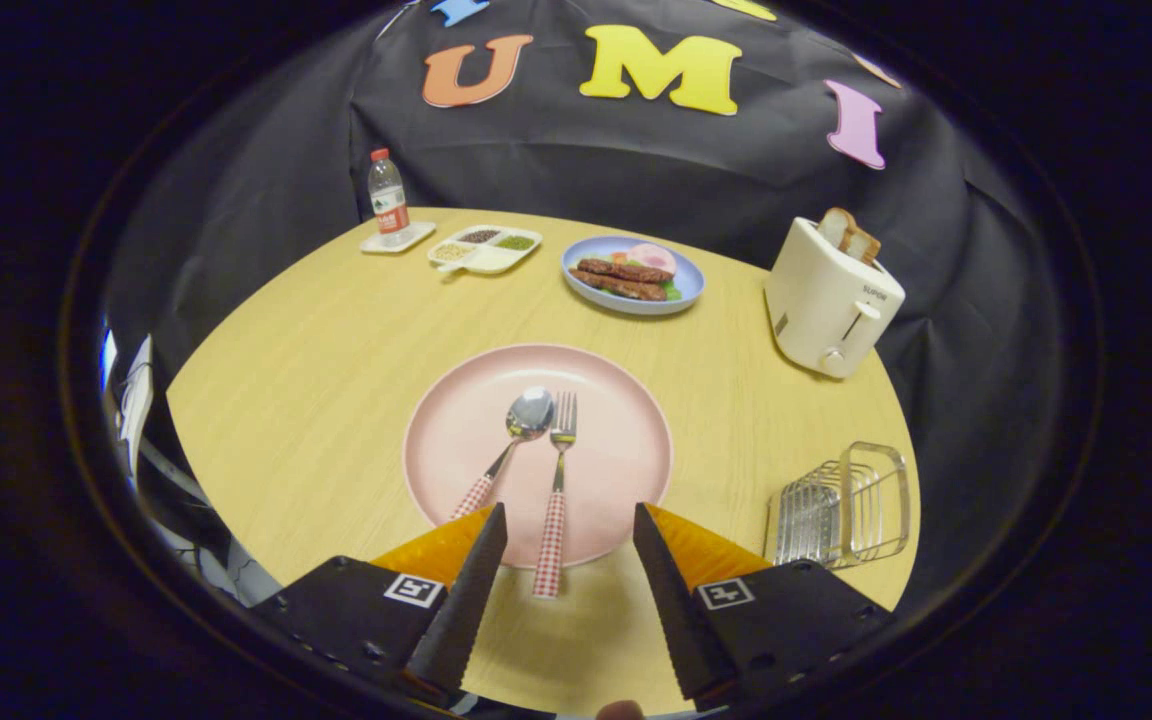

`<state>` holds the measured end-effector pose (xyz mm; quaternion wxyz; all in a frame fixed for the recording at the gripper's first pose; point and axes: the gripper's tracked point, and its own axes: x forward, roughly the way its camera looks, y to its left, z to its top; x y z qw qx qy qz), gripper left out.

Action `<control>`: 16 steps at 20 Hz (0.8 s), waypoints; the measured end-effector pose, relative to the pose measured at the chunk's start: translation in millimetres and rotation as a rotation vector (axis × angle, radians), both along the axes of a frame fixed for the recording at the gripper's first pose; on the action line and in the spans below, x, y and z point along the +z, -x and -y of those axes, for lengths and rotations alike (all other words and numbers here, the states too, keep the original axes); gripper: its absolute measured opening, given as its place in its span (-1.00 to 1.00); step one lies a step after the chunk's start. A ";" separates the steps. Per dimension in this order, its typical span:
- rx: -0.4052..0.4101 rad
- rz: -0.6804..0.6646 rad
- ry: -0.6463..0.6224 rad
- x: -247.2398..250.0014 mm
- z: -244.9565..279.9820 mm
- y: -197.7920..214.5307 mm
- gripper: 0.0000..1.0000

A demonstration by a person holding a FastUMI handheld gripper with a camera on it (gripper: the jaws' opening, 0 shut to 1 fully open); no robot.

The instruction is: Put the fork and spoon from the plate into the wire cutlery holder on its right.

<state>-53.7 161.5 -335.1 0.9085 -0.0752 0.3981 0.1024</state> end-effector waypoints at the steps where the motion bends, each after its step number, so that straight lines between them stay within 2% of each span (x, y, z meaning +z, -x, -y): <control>1: -0.004 -0.017 0.005 -7.9 -1.4 1.5 0.53; 3: -0.005 -0.045 0.003 -17.9 -4.1 4.6 0.33; 7: 0.005 -0.084 0.033 -29.0 -6.0 6.1 0.22; 8: 0.004 -0.097 0.033 -30.0 -8.2 6.4 -0.11; 10: -0.010 -0.110 0.046 -33.9 -5.3 5.4 -0.44; 11: -0.017 -0.114 0.054 -36.5 -3.0 3.7 -0.55; 12: -0.017 -0.120 0.052 -34.9 -3.0 4.5 -0.77; 14: -0.013 -0.131 0.058 -32.2 -2.5 1.3 -0.77; 16: -0.009 -0.159 0.054 -30.5 -1.1 3.9 -0.94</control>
